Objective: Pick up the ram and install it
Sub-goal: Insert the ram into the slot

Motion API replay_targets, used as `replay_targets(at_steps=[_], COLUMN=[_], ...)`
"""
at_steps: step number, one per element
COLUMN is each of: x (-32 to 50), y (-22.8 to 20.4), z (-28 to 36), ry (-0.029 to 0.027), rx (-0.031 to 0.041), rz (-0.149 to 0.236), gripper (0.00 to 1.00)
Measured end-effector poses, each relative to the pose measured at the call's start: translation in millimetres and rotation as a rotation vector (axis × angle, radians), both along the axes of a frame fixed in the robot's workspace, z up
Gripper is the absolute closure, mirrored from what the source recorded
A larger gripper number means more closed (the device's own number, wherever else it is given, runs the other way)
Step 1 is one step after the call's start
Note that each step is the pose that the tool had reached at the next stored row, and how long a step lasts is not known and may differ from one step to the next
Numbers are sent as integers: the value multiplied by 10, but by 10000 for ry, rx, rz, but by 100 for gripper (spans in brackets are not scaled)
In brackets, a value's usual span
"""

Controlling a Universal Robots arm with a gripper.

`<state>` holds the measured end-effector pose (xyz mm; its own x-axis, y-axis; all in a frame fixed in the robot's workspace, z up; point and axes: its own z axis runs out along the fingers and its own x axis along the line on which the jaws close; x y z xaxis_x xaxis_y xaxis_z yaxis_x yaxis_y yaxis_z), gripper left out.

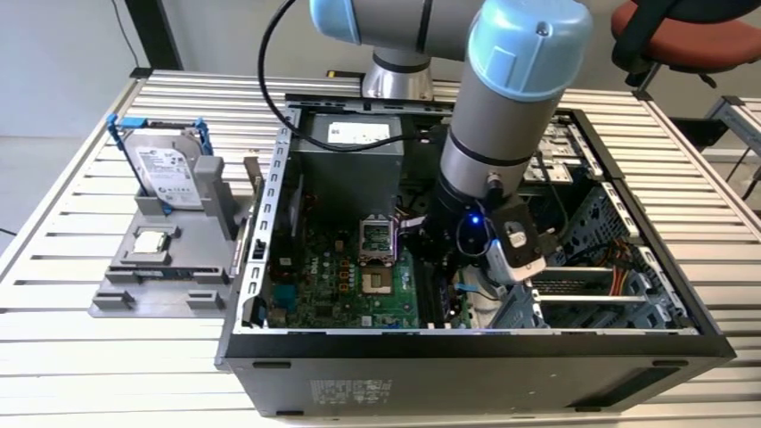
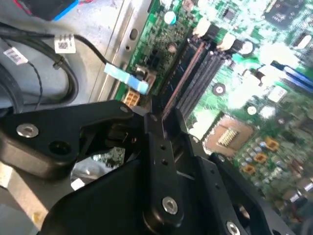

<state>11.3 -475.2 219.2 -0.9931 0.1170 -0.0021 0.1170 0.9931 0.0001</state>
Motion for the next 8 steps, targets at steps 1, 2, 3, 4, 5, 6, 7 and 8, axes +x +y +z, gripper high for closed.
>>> replay_targets(at_steps=[1, 2, 3, 4, 5, 6, 7, 8], x=[0, 0, 0, 0, 0, 0, 0, 0], y=[0, 0, 0, 0, 0, -1, 0, -1], z=[46, 91, 138, 181, 212, 235, 248, 280], ry=[0, 0, 0, 0, 1, 0, 0, 3], rx=[1, 0, 0, 1, -1, -1, 1, -1], rz=[-14, -15, -16, -16, -15, -15, -15, -15], gripper=[0, 0, 0, 0, 0, 0, 0, 0])
